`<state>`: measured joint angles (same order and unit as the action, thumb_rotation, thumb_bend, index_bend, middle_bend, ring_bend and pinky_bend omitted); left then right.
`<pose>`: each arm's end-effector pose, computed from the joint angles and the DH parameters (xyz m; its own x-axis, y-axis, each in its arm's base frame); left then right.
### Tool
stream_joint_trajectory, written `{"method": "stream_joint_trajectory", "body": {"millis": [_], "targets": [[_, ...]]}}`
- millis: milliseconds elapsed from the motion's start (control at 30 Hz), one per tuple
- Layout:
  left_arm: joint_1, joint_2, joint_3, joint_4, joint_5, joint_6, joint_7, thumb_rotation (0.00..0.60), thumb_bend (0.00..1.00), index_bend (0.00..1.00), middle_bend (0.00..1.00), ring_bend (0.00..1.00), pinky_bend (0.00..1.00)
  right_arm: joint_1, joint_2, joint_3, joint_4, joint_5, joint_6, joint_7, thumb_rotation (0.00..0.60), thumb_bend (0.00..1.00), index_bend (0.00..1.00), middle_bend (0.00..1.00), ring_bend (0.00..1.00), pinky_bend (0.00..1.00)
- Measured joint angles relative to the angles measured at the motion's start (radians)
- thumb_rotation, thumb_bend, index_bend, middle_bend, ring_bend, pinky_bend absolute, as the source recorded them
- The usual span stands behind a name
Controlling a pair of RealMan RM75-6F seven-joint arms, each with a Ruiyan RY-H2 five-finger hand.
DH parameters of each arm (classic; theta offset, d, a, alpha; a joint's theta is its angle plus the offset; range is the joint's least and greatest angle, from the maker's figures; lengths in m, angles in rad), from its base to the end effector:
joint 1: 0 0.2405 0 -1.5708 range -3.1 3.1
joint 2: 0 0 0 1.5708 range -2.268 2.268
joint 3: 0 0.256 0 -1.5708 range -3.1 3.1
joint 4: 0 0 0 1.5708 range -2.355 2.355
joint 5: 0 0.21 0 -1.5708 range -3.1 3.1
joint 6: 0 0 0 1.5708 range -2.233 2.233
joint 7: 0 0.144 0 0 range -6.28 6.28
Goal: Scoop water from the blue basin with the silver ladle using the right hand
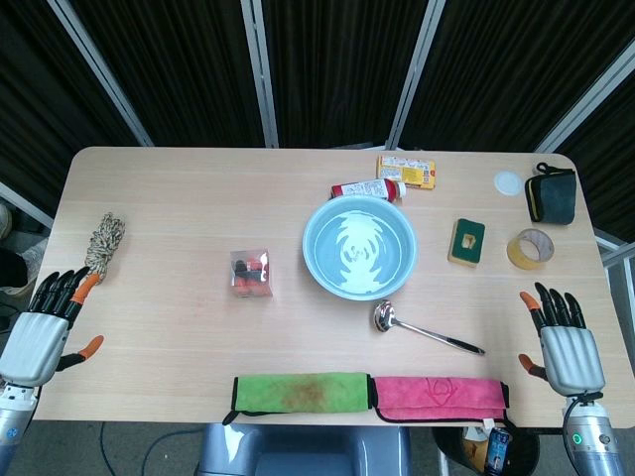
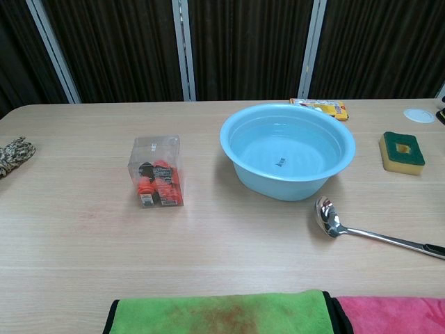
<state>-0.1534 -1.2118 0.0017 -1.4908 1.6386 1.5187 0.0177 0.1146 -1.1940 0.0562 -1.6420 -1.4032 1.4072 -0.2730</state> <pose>-0.2977 0.1908 0.1292 0.4463 -0.0159 0.8947 0.8744 -0.2048 -0.4398 -0.3082 -0.1895 0.1268 0.5312 -0.0849 0.8430 -0.8442 0.0319 0.5351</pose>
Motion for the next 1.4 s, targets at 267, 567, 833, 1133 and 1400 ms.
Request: {"method": "stream_joint_trajectory", "body": {"millis": [267,567,833,1133,1400], "targets": [[-0.002,-0.006,0.001,-0.002,0.0,-0.007,0.01,0.6,0.23,0.0,0.0,0.0,0.0,0.002,-0.001,0.002,0.004,0.003,-0.005,0.006,0.6,0.11,0.07,0.0,0.0,0.0],[-0.01,-0.002,0.002,0.0,-0.005,-0.026,-0.016,0.6,0.23,0.0,0.0,0.0,0.0,0.021,-0.052,-0.015,0.037,0.026,-0.082,0.002,0.6,0.18,0.29,0.0,0.0,0.0],[-0.015,0.018,-0.004,-0.002,-0.02,-0.035,-0.075,0.6,0.23,0.0,0.0,0.0,0.0,0.05,-0.141,-0.007,0.054,0.067,-0.13,-0.034,0.6,0.25,0.38,0.0,0.0,0.0],[-0.023,0.035,-0.003,0.006,-0.018,-0.045,-0.137,0.6,0.23,0.0,0.0,0.0,0.0,0.102,-0.262,0.011,0.126,0.139,-0.214,-0.1,0.6,0.27,0.39,0.0,0.0,0.0],[-0.03,0.049,-0.003,0.016,-0.019,-0.053,-0.196,0.6,0.23,0.0,0.0,0.0,0.0,0.133,-0.357,0.031,0.185,0.187,-0.244,-0.142,0.6,0.27,0.39,0.0,0.0,0.0]]}}
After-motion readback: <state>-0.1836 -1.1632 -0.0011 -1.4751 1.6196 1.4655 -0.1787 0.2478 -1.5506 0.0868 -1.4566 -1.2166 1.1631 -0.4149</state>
